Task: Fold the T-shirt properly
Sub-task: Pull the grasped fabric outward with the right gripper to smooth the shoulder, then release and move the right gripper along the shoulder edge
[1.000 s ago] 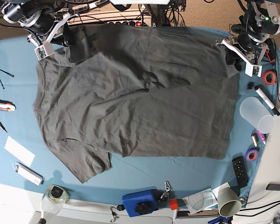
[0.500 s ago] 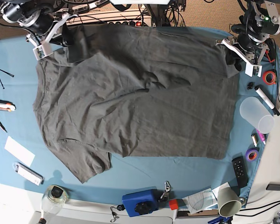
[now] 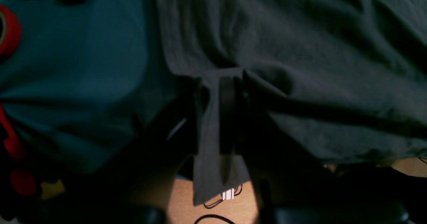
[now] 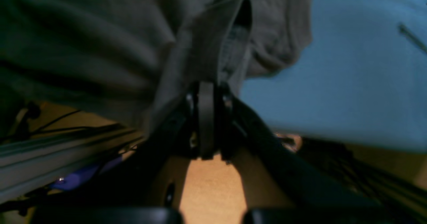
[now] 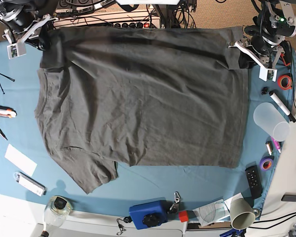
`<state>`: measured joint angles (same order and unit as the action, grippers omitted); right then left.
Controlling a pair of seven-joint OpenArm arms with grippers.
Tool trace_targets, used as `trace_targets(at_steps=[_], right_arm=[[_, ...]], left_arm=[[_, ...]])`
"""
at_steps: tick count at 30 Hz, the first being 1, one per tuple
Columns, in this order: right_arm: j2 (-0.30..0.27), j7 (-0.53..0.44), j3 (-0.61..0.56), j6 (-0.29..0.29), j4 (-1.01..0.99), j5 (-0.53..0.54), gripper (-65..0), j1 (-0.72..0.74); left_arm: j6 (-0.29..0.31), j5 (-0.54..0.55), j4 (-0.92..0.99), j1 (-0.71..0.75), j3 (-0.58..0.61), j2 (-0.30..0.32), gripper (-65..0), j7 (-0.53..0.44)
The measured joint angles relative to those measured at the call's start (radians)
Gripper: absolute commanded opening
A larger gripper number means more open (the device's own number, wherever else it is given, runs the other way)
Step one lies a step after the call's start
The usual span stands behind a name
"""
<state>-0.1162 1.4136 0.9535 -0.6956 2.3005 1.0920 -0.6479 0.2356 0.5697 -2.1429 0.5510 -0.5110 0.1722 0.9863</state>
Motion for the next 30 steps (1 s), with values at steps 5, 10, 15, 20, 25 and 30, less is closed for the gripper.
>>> trace_targets(at_steps=[5, 10, 15, 20, 25, 30], right_arm=[[0.0, 0.0, 0.0, -0.002, 0.0, 0.006, -48.4, 0.0], [0.0, 0.0, 0.0, -0.001, 0.0, 0.006, -48.4, 0.0], [0.0, 0.0, 0.0, -0.002, 0.0, 0.007, -48.4, 0.0], [0.0, 0.0, 0.0, -0.002, -0.003, -0.047, -46.7, 0.0], [0.0, 0.001, 0.0, -0.002, -0.055, -0.054, -46.0, -0.022], [0.0, 0.0, 0.0, -0.002, -0.127, -0.048, -46.0, -0.029]], left_arm=[[0.0, 0.0, 0.0, 0.0, 0.0, 0.0, -55.1, 0.0], [0.0, 0.0, 0.0, 0.0, 0.0, 0.0, -55.1, 0.0], [0.0, 0.0, 0.0, 0.0, 0.0, 0.0, -55.1, 0.0], [0.0, 0.0, 0.0, 0.0, 0.0, 0.0, -55.1, 0.0], [0.0, 0.0, 0.0, 0.0, 0.0, 0.0, -55.1, 0.0], [0.0, 0.002, 0.0, 0.0, 0.0, 0.0, -55.1, 0.0]])
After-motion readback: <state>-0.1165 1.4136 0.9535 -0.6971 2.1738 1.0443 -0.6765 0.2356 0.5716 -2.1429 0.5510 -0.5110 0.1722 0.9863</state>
